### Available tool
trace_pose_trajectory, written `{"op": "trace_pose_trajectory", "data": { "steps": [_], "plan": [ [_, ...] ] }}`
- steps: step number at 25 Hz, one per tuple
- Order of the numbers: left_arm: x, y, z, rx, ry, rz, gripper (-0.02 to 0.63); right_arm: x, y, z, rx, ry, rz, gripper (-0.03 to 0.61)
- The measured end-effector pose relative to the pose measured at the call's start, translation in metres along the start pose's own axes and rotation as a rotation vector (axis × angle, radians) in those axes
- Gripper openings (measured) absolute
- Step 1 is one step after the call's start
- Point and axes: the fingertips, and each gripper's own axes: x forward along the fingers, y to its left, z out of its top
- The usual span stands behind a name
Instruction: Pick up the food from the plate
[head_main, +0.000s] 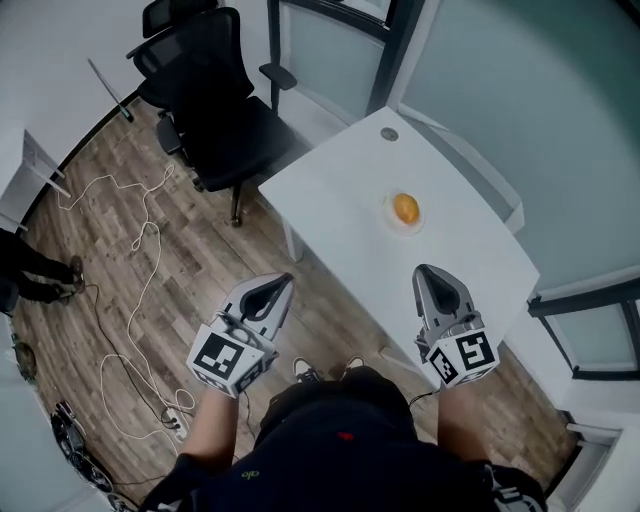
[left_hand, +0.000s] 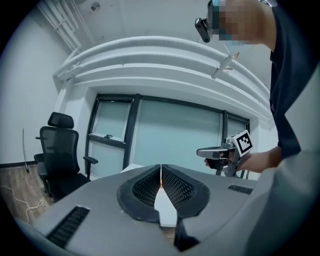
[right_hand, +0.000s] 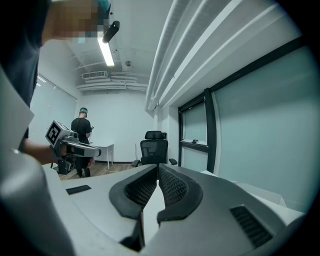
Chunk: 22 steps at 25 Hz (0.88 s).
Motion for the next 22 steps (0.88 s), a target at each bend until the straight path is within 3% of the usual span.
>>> {"op": "trace_pose_trajectory", "data": {
  "steps": [11, 16, 22],
  "plan": [
    [0.101, -0.012, 0.015, 0.001, 0.042, -0.032, 0.028, 0.018, -0.103, -0.015, 0.034, -0.002, -0.085, 0.029],
    [0.150, -0.021, 0.018, -0.017, 0.041, -0.002, 0.028, 0.026, -0.158, -0.028, 0.016, -0.002, -0.080, 0.029],
    [0.181, -0.016, 0.008, -0.006, 0.084, 0.018, 0.028, 0.045, -0.189, -0.051, 0.015, 0.035, -0.066, 0.031]
  ]
}}
